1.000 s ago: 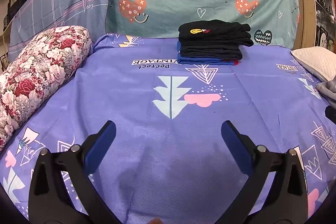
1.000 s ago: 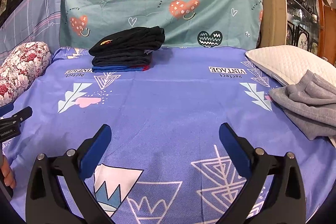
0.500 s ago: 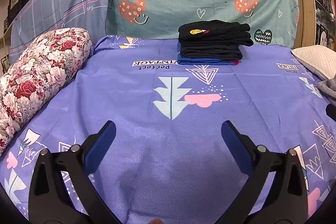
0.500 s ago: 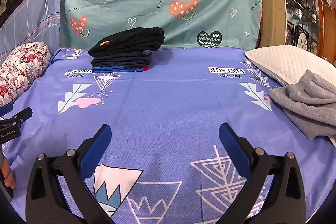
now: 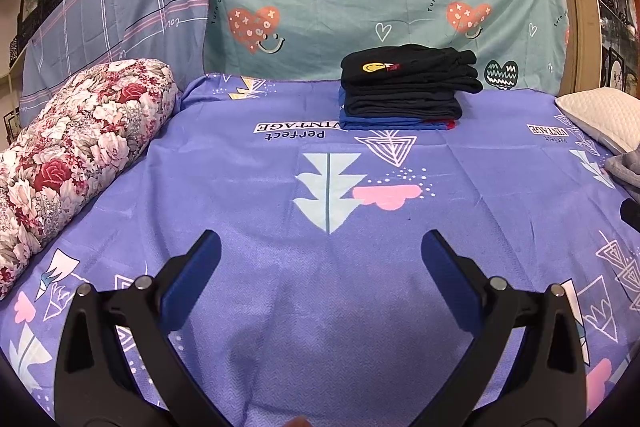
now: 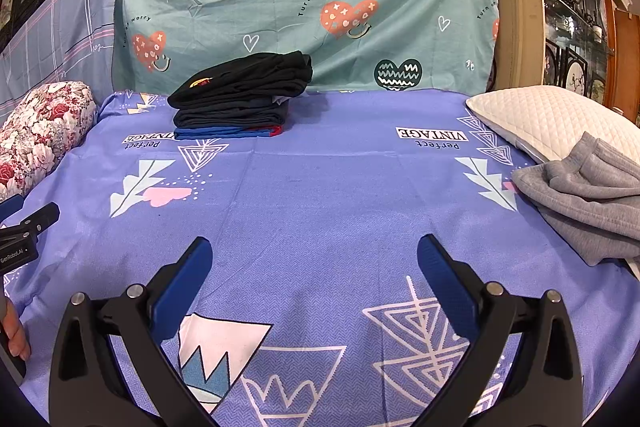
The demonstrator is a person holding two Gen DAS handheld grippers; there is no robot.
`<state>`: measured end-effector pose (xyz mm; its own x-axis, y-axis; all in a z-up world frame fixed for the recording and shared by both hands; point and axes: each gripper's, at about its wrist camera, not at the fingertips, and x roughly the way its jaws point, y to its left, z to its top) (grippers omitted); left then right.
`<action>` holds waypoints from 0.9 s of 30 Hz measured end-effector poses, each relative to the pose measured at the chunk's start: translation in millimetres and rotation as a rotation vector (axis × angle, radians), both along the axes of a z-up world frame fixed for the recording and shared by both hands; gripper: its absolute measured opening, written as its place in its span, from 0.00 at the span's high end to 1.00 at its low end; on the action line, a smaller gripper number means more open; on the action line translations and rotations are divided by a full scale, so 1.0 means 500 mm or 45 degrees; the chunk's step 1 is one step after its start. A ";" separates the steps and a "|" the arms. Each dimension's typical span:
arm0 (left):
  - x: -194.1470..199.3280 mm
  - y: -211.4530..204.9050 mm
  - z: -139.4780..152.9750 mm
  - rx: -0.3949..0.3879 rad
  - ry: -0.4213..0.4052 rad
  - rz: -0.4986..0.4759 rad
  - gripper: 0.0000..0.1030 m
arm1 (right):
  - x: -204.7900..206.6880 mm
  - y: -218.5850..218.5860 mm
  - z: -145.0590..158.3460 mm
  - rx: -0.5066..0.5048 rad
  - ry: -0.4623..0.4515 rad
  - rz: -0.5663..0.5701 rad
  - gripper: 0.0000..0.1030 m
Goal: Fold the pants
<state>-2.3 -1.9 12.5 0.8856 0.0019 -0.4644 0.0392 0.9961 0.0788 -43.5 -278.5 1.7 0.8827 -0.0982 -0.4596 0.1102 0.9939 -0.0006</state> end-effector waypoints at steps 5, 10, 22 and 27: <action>0.003 0.003 0.000 -0.006 0.007 0.006 0.02 | 0.000 0.000 0.000 0.001 0.001 0.000 0.01; 0.002 0.001 0.000 0.000 0.004 0.006 0.02 | 0.000 0.000 0.000 0.000 0.000 0.000 0.01; 0.002 0.006 0.001 -0.003 -0.001 0.039 0.02 | 0.001 -0.001 -0.001 0.001 0.001 0.001 0.01; -0.006 0.009 0.006 -0.007 -0.039 0.050 0.02 | 0.000 -0.003 -0.001 0.002 0.001 0.001 0.01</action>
